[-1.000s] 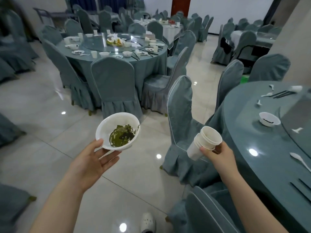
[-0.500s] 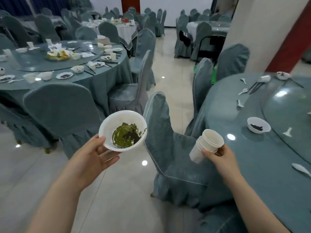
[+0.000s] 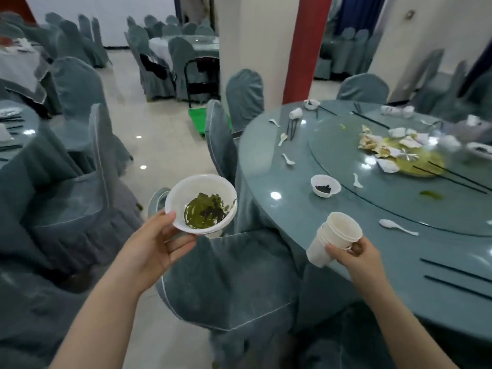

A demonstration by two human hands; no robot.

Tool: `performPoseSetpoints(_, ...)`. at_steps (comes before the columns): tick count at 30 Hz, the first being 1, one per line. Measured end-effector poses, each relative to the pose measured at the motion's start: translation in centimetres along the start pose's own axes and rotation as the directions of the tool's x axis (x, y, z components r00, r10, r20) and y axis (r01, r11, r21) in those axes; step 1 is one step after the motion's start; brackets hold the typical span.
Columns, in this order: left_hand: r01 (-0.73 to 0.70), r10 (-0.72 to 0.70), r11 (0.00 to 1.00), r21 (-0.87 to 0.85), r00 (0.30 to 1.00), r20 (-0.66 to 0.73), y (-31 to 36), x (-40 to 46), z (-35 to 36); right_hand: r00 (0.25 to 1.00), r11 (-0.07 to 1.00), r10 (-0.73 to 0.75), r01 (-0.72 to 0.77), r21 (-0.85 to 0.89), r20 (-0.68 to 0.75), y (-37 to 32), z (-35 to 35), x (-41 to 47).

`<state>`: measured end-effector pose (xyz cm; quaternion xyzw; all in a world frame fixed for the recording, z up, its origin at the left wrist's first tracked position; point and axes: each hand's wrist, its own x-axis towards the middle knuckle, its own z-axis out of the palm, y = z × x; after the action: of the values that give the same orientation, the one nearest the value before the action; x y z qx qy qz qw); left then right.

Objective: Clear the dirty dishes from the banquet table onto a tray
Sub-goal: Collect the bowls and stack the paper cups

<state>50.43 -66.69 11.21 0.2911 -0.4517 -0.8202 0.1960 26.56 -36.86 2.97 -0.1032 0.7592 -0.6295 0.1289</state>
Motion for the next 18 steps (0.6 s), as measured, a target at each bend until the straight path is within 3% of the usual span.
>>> performPoseSetpoints(9,0.168,-0.179,0.982,0.090,0.974,0.136,-2.6,12.5,8.5,0.966,0.998,0.064,-0.069,-0.010,-0.252,1.9,-5.4,4.9)
performPoseSetpoints(18,0.321,-0.334,0.919,0.229,0.942,0.018,-8.3,26.0,18.6,0.952,0.990,0.138,-0.139,0.014,-0.273,5.8,-9.5,17.7)
